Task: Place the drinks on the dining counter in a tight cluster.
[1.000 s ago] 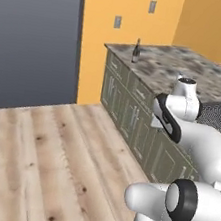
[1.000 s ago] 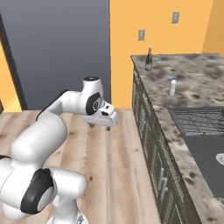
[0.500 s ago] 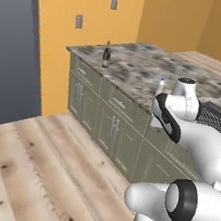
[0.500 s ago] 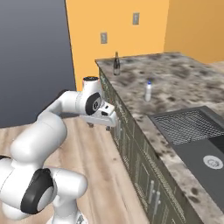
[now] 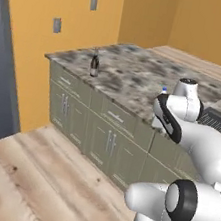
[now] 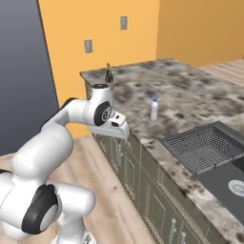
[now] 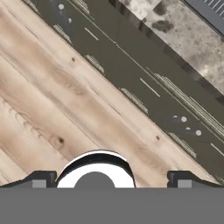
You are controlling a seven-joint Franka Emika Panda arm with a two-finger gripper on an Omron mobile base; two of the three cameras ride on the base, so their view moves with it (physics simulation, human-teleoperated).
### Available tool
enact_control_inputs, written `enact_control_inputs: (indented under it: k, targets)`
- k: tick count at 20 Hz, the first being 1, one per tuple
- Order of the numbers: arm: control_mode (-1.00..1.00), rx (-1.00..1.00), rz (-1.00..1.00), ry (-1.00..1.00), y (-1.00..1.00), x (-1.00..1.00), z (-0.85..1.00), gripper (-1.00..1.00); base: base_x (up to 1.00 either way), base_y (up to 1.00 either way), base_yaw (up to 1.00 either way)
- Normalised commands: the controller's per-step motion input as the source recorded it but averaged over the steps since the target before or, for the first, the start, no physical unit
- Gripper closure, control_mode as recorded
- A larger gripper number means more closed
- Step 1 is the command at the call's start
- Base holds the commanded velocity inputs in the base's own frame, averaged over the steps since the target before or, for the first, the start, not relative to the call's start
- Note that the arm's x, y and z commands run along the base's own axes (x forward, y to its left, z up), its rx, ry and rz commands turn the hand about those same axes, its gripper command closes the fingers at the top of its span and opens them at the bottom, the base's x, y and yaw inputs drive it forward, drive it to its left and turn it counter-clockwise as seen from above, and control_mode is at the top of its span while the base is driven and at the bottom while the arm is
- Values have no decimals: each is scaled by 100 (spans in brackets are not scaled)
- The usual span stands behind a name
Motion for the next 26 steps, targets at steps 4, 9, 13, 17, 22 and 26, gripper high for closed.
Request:
enact_control_inputs:
  k: [4,9,13,17,22,26]
  targets:
    - [100,0,0,0,0,0,0,-100,56,45,-42]
    - [100,0,0,0,0,0,0,-100,38,45,-52]
    - [100,0,0,0,0,0,0,-100,40,41,-58]
    - [100,0,0,0,0,0,0,-100,35,45,-52]
    - [100,0,0,0,0,0,0,-100,32,56,-41]
    - [100,0,0,0,0,0,0,-100,31,62,-33]
